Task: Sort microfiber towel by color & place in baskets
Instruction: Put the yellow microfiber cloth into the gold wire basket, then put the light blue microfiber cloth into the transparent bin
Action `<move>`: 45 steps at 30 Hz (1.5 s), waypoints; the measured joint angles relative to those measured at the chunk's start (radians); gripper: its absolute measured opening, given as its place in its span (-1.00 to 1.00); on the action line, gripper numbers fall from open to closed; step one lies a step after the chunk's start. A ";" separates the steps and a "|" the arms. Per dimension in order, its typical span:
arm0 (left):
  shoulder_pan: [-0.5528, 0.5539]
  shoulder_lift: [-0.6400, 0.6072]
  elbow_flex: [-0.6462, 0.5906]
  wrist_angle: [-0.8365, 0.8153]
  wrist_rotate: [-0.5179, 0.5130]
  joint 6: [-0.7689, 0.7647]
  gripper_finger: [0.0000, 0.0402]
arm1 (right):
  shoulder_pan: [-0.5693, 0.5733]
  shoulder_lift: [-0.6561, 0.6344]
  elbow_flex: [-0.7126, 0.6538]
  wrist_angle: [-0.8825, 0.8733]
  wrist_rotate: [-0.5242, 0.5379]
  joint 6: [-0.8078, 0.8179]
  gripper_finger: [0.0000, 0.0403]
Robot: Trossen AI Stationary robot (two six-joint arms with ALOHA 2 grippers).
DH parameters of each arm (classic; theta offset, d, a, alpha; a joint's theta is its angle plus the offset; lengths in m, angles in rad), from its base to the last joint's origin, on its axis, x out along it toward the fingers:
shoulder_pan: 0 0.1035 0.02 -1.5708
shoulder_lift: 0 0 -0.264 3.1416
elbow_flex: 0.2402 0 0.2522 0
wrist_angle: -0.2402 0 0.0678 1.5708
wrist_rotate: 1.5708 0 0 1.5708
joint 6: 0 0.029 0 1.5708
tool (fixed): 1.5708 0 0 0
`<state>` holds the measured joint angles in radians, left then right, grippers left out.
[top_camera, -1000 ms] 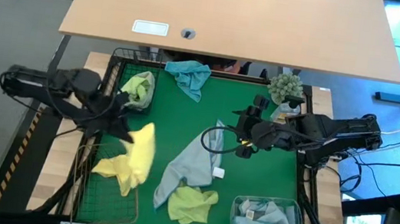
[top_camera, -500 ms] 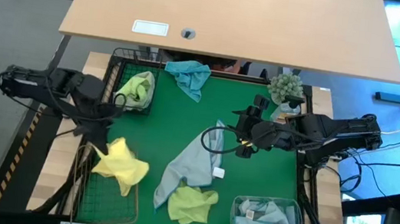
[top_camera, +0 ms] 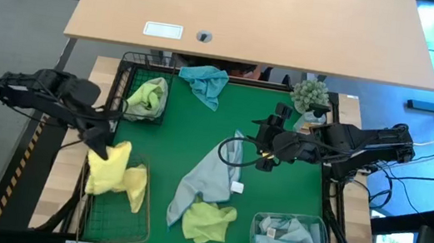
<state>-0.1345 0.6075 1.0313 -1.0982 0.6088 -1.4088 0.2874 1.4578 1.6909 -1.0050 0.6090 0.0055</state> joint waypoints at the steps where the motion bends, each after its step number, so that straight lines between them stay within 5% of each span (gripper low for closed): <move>1: 0.000 0.000 0.000 -0.017 -0.022 0.017 -1.00 | 0.000 0.000 0.000 0.000 0.000 0.000 -0.01; 13: -0.028 0.055 0.000 -0.037 -0.121 0.109 -1.00 | 0.000 0.000 0.000 0.000 0.000 0.000 -0.01; 24: -0.217 0.294 0.000 -0.037 -0.121 0.106 -0.99 | 0.000 0.000 0.000 0.000 0.000 0.000 -0.01; 33: -0.317 0.428 0.000 -0.039 -0.104 0.105 -0.74 | 0.000 0.000 0.000 0.000 0.000 -0.003 -0.01; 45: -0.332 0.471 0.000 -0.079 -0.216 0.116 -0.46 | 0.000 0.000 0.000 0.000 0.000 -0.003 -0.01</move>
<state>-0.4664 1.0782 1.0313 -1.1773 0.3925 -1.2929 0.2874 1.4578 1.6909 -1.0054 0.6090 0.0021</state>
